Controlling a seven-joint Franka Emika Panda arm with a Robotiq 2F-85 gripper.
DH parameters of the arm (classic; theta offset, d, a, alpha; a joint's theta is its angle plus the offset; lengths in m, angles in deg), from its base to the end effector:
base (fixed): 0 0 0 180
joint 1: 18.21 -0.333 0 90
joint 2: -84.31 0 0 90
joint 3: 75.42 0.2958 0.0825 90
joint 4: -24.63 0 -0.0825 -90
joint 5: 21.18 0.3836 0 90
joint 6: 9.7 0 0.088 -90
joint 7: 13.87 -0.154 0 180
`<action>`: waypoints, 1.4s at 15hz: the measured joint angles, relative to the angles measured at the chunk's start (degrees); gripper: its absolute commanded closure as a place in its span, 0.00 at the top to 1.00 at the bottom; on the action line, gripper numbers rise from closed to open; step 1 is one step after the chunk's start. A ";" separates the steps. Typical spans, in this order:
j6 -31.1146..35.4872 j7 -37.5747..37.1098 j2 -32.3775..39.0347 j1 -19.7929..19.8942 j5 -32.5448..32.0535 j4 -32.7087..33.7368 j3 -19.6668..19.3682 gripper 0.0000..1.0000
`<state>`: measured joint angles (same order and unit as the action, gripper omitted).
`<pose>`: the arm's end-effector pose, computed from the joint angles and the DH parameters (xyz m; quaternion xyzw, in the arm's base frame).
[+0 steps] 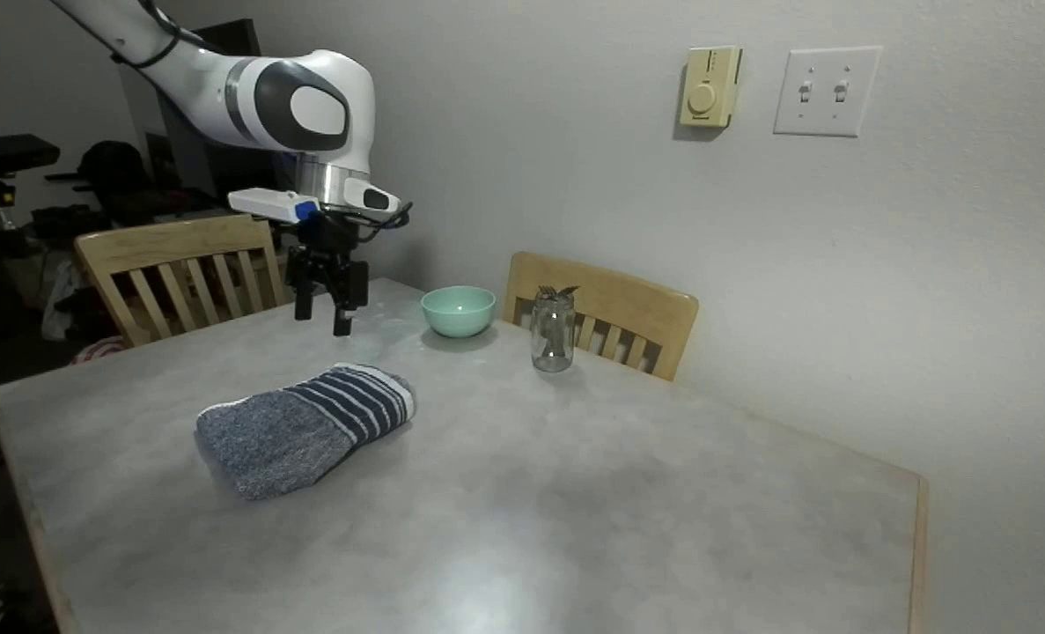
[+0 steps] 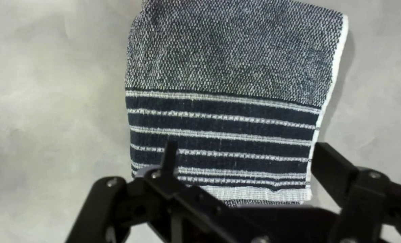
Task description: Unfold the towel once, fold the towel once, flip it over, unfold the towel once
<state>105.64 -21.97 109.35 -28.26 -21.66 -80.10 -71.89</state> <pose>0.5782 0.1385 0.2135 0.9909 0.0484 -0.1248 0.0140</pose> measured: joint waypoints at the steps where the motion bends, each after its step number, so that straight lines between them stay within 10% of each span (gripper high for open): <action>1: -1.52 -1.13 1.04 -0.28 0.00 1.57 0.00 1.00; 21: -10.88 -23.72 17.85 -5.10 -0.20 16.99 -2.23 1.00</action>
<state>94.77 -45.69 127.20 -33.36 -21.86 -63.12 -74.11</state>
